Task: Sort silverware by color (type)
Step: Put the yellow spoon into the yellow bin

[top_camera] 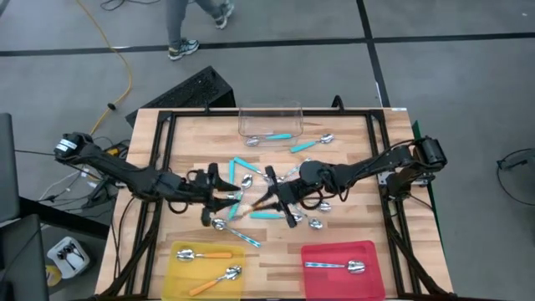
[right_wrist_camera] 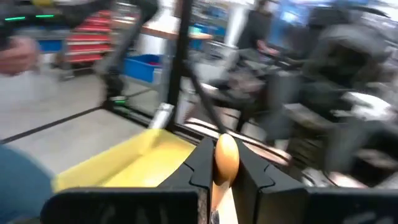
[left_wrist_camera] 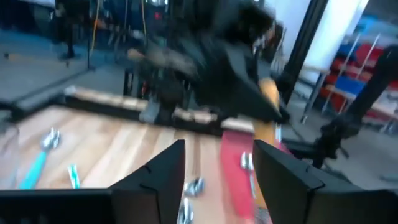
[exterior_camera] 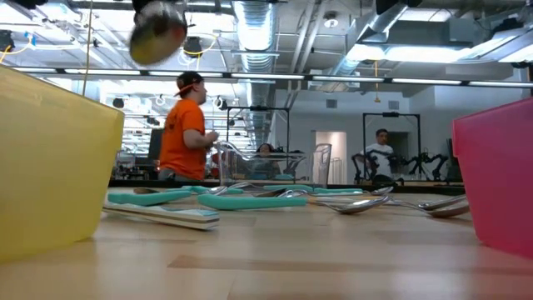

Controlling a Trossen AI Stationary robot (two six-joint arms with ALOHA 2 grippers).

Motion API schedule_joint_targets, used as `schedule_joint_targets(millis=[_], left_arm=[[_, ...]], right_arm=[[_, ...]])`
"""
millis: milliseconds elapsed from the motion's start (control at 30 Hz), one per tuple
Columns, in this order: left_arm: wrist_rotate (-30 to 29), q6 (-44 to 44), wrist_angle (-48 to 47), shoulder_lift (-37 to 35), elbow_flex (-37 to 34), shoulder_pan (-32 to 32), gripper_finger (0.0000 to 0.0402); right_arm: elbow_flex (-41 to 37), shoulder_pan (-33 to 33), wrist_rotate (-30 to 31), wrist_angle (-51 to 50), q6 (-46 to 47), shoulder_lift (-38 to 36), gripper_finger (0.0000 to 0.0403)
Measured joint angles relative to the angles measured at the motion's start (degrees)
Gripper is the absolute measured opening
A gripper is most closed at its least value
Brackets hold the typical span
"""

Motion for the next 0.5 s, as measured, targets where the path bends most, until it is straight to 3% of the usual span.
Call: schedule_joint_targets(millis=[133, 300, 367, 500], left_arm=[[-2.1, 1.6, 0.2, -6.3, 0.0, 0.0, 0.0175], [-3.3, 3.2, 0.2, -12.5, 0.0, 0.0, 0.0176], [-4.0, 3.5, -0.1, -14.2, 0.0, 0.0, 0.0176], [-5.0, 3.6, -0.1, -16.1, 0.0, 0.0, 0.0176]], right_arm=[[0.0, 2.4, -7.0, 1.6, -6.1, 0.2, 0.0054], [0.5, 4.4, -14.5, 15.5, -8.9, 6.6, 0.0054], [2.9, 4.4, -15.6, 19.6, -7.7, 10.6, 0.0054], [11.7, 3.8, -17.8, 18.5, -5.5, 19.7, 0.0054]])
